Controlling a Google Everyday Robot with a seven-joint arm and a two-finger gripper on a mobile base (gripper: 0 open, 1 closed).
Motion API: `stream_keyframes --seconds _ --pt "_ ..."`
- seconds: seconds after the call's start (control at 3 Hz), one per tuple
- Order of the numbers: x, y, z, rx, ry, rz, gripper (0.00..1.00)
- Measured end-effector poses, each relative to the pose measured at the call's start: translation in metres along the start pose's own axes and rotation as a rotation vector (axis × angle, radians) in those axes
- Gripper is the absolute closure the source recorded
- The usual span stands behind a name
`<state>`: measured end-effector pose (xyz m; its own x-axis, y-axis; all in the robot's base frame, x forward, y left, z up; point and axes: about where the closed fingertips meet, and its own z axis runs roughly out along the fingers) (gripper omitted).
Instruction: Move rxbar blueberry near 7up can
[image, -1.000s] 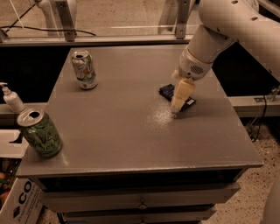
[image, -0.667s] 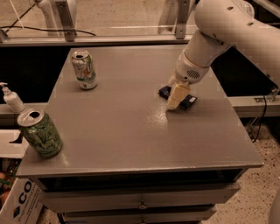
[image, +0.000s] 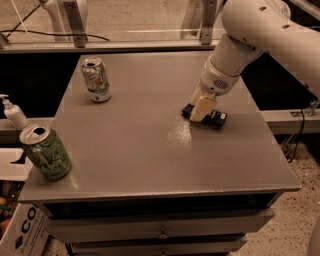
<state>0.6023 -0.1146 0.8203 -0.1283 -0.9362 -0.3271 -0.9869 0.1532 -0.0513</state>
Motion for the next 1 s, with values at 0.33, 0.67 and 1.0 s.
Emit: stream_keyframes --seconds 0.33,0.67,1.0 --pt "0.004 -0.004 0.001 0.021 -0.002 0.008 1.00" --pt "0.004 -0.004 0.000 0.021 -0.002 0.008 1.00" --pt "-0.004 -0.010 -0.025 0.081 -0.030 -0.014 1.00"
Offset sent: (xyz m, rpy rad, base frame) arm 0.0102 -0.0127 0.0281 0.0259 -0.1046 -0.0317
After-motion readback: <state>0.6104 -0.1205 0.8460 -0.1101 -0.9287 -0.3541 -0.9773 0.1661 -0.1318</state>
